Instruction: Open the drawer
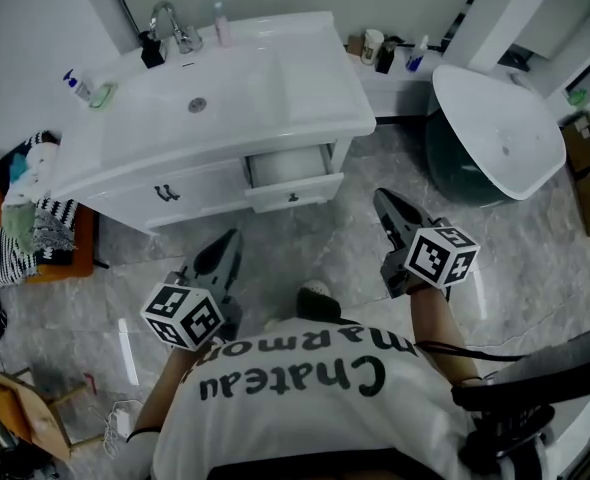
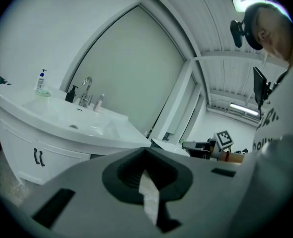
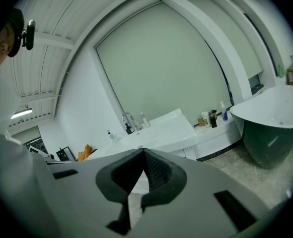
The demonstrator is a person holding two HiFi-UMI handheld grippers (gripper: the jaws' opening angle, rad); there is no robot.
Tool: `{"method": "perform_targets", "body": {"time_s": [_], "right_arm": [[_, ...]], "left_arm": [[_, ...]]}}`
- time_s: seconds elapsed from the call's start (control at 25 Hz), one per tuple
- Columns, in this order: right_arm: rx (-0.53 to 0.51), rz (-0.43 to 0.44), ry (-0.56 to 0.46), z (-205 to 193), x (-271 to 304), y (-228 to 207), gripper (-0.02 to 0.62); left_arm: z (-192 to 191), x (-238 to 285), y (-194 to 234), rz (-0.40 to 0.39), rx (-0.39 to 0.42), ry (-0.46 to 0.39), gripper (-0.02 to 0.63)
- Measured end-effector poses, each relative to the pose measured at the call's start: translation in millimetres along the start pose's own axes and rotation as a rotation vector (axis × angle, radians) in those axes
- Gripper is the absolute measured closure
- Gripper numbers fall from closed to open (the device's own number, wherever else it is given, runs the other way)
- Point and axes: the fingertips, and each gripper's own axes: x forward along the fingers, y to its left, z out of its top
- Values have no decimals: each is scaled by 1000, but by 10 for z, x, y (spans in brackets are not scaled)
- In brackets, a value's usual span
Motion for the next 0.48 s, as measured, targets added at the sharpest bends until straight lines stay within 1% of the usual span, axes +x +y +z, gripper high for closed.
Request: {"method": "perform_targets", "body": {"time_s": [0.16,0.48], "right_arm": [[-33,-23,2,-63,-49,112,586],[-71,-26,5,-142,-54,301,586]], "left_arm": [[-56,-127,22,-5,-2,7,598],[-68,-307,99,-11,16,-2,598]]}}
